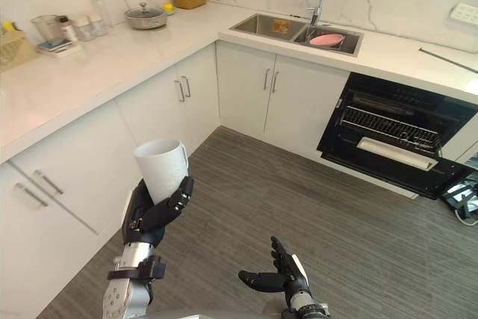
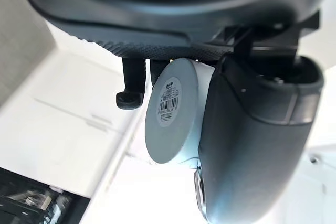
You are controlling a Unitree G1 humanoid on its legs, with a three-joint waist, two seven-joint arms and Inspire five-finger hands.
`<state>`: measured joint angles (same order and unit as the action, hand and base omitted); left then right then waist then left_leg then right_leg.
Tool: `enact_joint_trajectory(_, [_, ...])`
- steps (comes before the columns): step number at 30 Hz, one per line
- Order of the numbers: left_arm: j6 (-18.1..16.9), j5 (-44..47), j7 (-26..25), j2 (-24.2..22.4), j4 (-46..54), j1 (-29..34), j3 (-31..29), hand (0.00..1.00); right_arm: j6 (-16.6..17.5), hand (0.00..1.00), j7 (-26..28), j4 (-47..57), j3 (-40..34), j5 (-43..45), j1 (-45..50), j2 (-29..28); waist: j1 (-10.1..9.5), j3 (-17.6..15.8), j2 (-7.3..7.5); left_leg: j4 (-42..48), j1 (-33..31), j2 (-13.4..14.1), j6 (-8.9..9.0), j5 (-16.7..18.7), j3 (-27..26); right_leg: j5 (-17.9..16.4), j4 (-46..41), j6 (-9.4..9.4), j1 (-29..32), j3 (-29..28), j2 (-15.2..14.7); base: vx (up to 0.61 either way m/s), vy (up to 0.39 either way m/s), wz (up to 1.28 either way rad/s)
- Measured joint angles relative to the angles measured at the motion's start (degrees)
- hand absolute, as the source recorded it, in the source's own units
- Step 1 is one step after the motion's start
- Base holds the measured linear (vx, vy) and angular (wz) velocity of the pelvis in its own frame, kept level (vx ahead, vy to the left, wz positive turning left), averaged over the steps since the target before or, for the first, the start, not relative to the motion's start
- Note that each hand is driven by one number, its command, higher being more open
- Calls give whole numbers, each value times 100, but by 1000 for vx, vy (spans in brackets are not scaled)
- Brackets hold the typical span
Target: Walk over to the sink, pick up the cup, carry it to the dishwasher, place the cup inside the dishwasher, then close the dishwasher door
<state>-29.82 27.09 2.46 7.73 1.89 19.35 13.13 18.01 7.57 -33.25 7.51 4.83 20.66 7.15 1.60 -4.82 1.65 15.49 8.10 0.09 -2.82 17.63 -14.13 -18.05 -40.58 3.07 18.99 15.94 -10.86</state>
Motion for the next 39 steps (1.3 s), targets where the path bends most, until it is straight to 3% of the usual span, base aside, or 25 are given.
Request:
enact_joint_trajectory(1, [7,0,-1,32,-22,-55,17,0,37,100,8,30,-6,2,-2,-1,51,-2,-3,-36,74,27,52,34,39,176,402,8,131,1,61,400,-13,37])
enact_joint_trajectory(3, [13,-3,0,122,-105,-106,104,0,131,100,41,59,-23,6,7,-32,135,3,9,-135,407,103,279,176,147,902,1398,-26,300,-24,186,478,-68,43])
enact_joint_trajectory(5, [6,-5,1,112,-236,57,251,0,139,100,98,54,-57,10,49,-15,192,54,25,-82,874,120,489,544,327,1752,1304,-525,308,-155,155,581,-138,51])
enact_joint_trajectory(6, [6,-3,1,68,-297,126,269,0,134,100,110,54,-60,10,21,20,209,81,-9,-13,955,139,536,586,365,1731,1058,-463,331,-167,159,484,-143,33])
enact_joint_trajectory(7, [19,8,-12,-19,-437,226,335,0,61,100,134,51,-72,34,-72,91,206,53,-165,790,729,419,554,593,406,1381,824,-472,228,-72,200,562,-191,30])
enact_joint_trajectory(8, [28,6,-11,-67,-502,242,455,0,14,100,140,70,-118,80,-134,151,190,14,-373,2011,227,748,543,432,408,1157,821,-513,49,83,353,625,-241,23])
enact_joint_trajectory(11, [26,-8,15,-230,-498,268,626,0,-158,100,120,151,-146,82,-178,220,44,-67,-590,4231,-647,1578,325,-612,278,656,950,-711,-573,174,796,500,-189,-4])
enact_joint_trajectory(12, [25,-7,59,-282,-496,268,650,0,-199,100,74,185,-151,176,-170,220,25,-94,-592,4703,-937,1697,282,-477,264,478,1068,-766,-921,178,913,495,-144,-15])
enact_joint_trajectory(14, [16,-6,210,-275,-496,261,647,0,-199,100,-8,225,-146,308,-180,253,17,-85,-566,4653,-1438,1570,248,-162,238,342,1336,-827,-1327,129,965,479,-106,-22])
enact_joint_trajectory(16, [13,-4,319,-216,-494,239,648,0,-201,100,-108,227,-148,416,-208,267,-81,-81,-494,3564,-1695,1204,295,-38,59,356,1745,-834,-1707,-73,943,388,-40,-42])
enact_joint_trajectory(17, [-5,-2,389,-213,-484,228,632,0,-201,100,-147,230,-147,463,-228,260,-122,-80,-429,2508,-1808,892,310,-17,76,375,1978,-769,-1929,-215,896,540,14,-61])
enact_joint_trajectory(19, [-5,-4,440,-215,-454,216,627,0,-201,100,-217,227,-116,476,-269,277,-256,-71,-404,994,-1922,463,445,-296,476,409,2173,-588,-2139,-556,877,545,65,-87])
enact_joint_trajectory(20, [-1,-4,421,-236,-440,221,624,0,-201,100,-265,196,-42,476,-324,297,-344,-71,-388,333,-1993,237,558,-883,861,353,2178,-491,-2226,-885,871,356,107,-102])
enact_joint_trajectory(21, [-1,-4,419,-234,-438,223,625,0,-201,100,-275,190,-22,474,-332,300,-379,-60,-386,233,-1980,182,585,-1107,903,297,2178,-446,-2283,-1026,872,460,182,-122])
enact_joint_trajectory(22, [-1,-3,418,-232,-423,224,617,0,-199,100,-277,190,22,473,-348,294,-400,-38,-385,268,-1945,160,506,-1397,886,153,2155,-358,-2347,-1263,878,475,240,-104])
enact_joint_trajectory(23, [8,4,418,-212,-425,204,589,0,-200,100,-276,134,47,472,-383,257,-355,42,-313,553,-1950,131,135,-1417,787,-38,2036,-268,-2351,-1500,821,620,299,-100])
enact_joint_trajectory(25, [77,0,415,-181,-436,148,552,0,-200,100,-264,101,54,472,-357,156,-195,165,-200,862,-1895,96,-112,-986,538,-116,1786,-261,-2338,-1674,663,520,244,-65])
enact_joint_trajectory(28, [83,0,392,-150,-430,101,522,0,-200,100,-192,90,72,472,-314,67,-213,94,48,790,-1365,24,-237,-641,141,-36,478,-143,-1964,-1464,362,418,196,-72])
enact_joint_trajectory(29, [96,-1,343,-79,-430,134,505,0,-197,100,-110,-21,82,462,-325,7,-220,90,118,504,-723,4,-326,-403,-125,172,-847,-201,-1565,-892,-44,463,177,-97])
enact_joint_trajectory(30, [96,-3,285,-34,-429,153,507,0,-197,100,-79,-51,103,447,-318,-10,-209,91,113,354,-389,15,-345,-360,-181,85,-1228,-241,-1450,-641,-153,439,137,-100])
enact_joint_trajectory(33, [73,-3,205,14,-319,147,468,0,-155,100,-42,-42,339,399,-345,-16,-149,85,-3,-110,318,320,-320,-350,-423,-245,-1234,-170,-892,135,-45,283,62,-45])
enact_joint_trajectory(35, [68,-1,169,26,-221,146,467,0,-131,100,-15,79,420,396,-351,-17,-152,76,-12,-163,530,471,-137,-264,-623,-230,-551,-185,-546,696,-23,370,20,-47])
enact_joint_trajectory(37, [67,1,123,46,-208,167,421,0,-107,100,40,213,449,378,-354,-16,-148,86,81,-72,750,381,143,-107,-814,582,753,-583,-429,1047,35,434,-25,-70])
enact_joint_trajectory(38, [118,0,71,-3,-375,124,424,0,-98,100,86,252,458,365,-364,118,-129,133,-47,120,884,405,367,82,-855,1054,1048,-994,-425,1042,139,437,-29,-72])
enact_joint_trajectory(39, [141,-7,-4,-79,-403,136,468,0,-99,100,86,268,437,334,-429,170,-62,134,-180,300,814,549,385,73,-840,1037,1215,-991,-498,996,297,437,-29,-63])
